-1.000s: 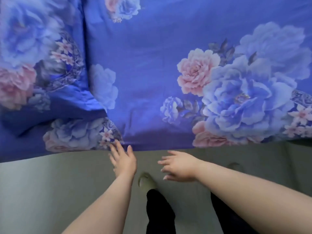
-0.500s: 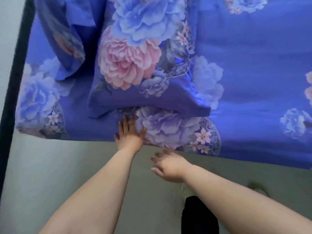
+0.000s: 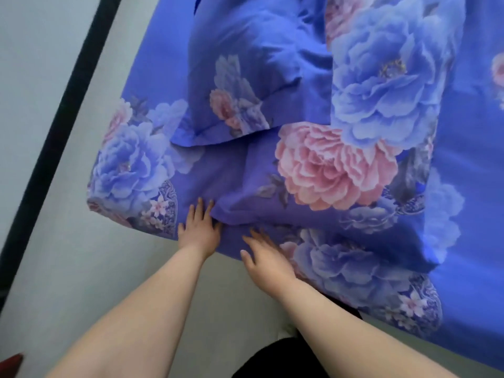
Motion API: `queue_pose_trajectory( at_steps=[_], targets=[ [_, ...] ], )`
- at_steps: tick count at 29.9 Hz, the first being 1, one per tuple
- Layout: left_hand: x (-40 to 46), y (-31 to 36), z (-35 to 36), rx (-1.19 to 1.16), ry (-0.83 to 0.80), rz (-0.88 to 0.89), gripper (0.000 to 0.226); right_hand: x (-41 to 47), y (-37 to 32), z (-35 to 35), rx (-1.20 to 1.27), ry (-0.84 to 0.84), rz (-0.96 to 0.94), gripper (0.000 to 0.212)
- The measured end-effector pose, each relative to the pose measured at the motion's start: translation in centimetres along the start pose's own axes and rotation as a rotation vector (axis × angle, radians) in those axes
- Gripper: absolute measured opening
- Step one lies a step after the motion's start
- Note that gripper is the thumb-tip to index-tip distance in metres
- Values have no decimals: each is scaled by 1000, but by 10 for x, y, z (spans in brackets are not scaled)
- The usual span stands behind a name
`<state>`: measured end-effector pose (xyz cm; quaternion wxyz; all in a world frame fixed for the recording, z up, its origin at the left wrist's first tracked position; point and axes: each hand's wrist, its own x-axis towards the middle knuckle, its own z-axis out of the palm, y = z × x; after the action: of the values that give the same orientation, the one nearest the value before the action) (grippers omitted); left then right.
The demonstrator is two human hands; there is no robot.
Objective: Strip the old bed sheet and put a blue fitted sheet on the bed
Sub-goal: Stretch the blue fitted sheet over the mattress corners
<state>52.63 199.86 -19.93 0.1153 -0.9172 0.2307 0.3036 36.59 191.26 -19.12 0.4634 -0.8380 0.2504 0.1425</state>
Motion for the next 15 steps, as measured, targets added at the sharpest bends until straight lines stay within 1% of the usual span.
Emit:
queue_pose_trajectory(
  at_steps=[1, 4, 6, 8, 10, 12, 13, 14, 15],
  targets=[
    [7, -11, -7, 30, -4, 23, 60, 11, -6, -2, -11, -5, 25, 55],
    [29, -44, -20, 109, 36, 130, 57, 46, -23, 4, -104, -102, 93, 67],
    [50, -70, -26, 101, 87, 147, 59, 69, -42, 18, -157, -86, 164, 72],
    [75, -103, -31, 41, 111, 92, 64, 97, -60, 34, -185, -15, 258, 75],
    [98, -140, -42, -20, 126, 35, 71, 132, -82, 43, -178, 130, 390, 74],
    [123, -184, -56, -51, 148, -23, 78, 178, -110, 54, -119, 250, 543, 70],
    [137, -207, -64, -83, 139, -39, 82, 204, -128, 61, -85, 283, 604, 67],
    [150, -229, -69, -131, 114, -44, 87, 226, -147, 71, -84, 300, 622, 65],
    [161, -248, -73, -165, 92, -31, 91, 247, -169, 83, -118, 301, 600, 63]
  ],
)
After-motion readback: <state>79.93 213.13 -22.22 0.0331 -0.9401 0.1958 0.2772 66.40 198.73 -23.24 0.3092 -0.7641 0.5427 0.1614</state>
